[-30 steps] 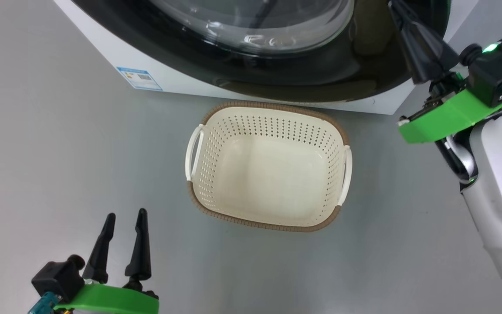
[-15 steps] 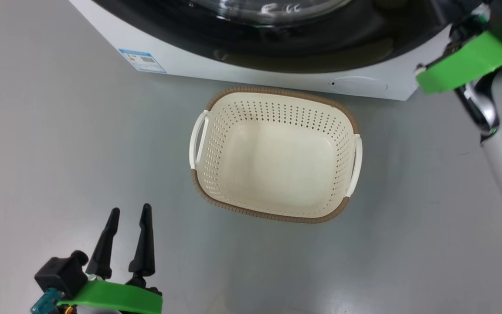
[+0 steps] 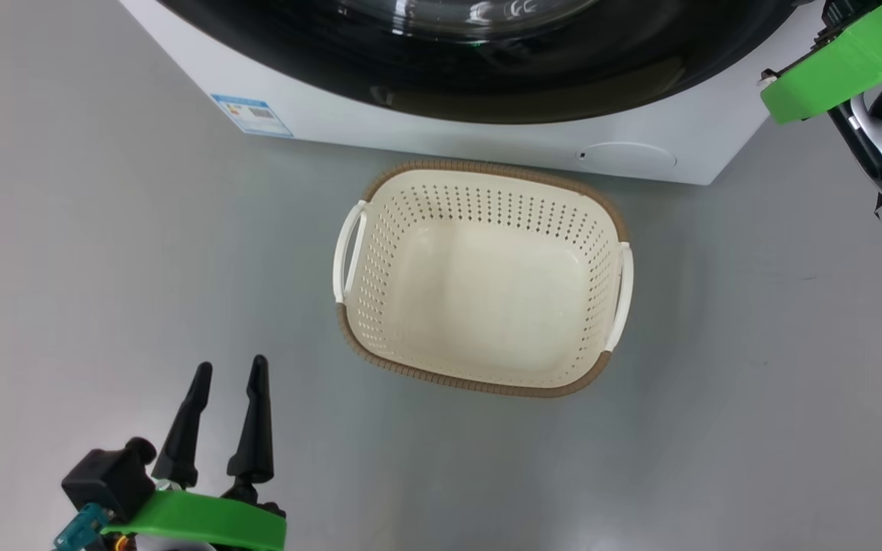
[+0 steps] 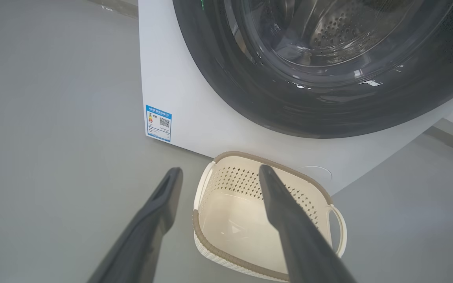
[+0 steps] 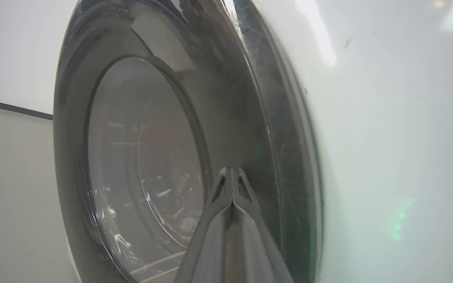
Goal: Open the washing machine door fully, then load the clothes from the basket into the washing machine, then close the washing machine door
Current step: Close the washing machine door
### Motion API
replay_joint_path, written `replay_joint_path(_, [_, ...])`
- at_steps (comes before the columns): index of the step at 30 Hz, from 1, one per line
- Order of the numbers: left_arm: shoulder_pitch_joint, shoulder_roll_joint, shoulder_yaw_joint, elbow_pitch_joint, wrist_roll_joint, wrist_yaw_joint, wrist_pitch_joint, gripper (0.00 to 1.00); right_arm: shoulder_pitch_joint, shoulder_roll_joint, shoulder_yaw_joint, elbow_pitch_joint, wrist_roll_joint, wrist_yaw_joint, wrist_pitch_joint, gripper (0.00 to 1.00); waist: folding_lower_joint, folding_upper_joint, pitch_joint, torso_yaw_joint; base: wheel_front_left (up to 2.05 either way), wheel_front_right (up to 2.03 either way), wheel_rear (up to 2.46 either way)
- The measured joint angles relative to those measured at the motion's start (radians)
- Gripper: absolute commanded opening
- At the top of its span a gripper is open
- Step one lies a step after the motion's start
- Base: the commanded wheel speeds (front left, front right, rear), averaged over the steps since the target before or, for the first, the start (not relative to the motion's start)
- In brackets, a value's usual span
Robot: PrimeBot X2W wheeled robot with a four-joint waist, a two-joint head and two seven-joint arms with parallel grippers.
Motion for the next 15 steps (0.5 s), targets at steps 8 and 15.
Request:
replay_joint_path(8, [0.002, 0.000, 0.013, 0.002, 0.001, 0.000, 0.000, 1.00, 0.070, 0.000, -0.048, -0.031, 0.008, -0.019, 0.000, 0.10, 0.0000, 0.0000, -0.055, -0.015, 0.00, 0.00, 0.00])
replay_joint_path(15, [0.025, 0.000, 0.035, -0.005, 0.005, 0.000, 0.000, 1.00, 0.307, 0.050, -0.108, -0.167, 0.029, -0.019, 0.000, 1.00, 0.0000, 0.0000, -0.137, -0.031, 0.00, 0.00, 0.00])
